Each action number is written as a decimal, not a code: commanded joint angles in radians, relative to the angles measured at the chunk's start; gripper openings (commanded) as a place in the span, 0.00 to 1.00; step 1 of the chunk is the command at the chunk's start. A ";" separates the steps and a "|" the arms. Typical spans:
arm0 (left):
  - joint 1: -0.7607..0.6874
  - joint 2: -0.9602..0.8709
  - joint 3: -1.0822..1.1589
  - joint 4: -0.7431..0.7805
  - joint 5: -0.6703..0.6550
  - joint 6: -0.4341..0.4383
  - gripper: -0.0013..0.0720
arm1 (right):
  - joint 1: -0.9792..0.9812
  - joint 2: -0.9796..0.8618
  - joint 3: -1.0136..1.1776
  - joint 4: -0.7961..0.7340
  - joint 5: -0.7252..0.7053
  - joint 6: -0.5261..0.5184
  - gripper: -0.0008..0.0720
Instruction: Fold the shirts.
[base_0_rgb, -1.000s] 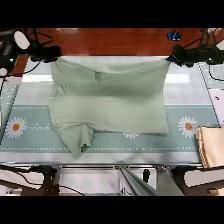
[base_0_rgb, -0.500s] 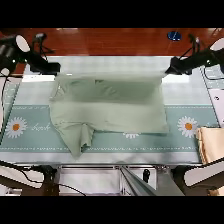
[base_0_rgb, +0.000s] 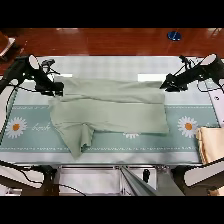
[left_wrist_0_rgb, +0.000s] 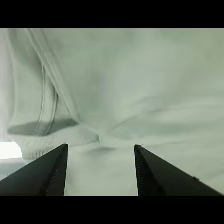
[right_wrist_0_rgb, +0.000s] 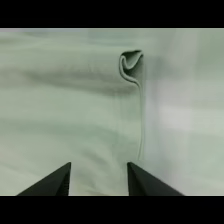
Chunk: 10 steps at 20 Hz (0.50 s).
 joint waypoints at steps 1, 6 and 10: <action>0.024 0.058 -0.035 -0.024 -0.068 -0.030 0.71 | -0.032 0.059 -0.008 -0.019 0.092 -0.029 0.58; 0.181 0.398 -0.470 -0.309 0.072 0.134 0.71 | -0.188 0.390 -0.372 0.009 -0.080 -0.085 0.58; 0.399 0.671 -0.821 -0.419 0.072 0.241 0.71 | -0.275 0.676 -0.787 0.117 -0.206 -0.154 0.58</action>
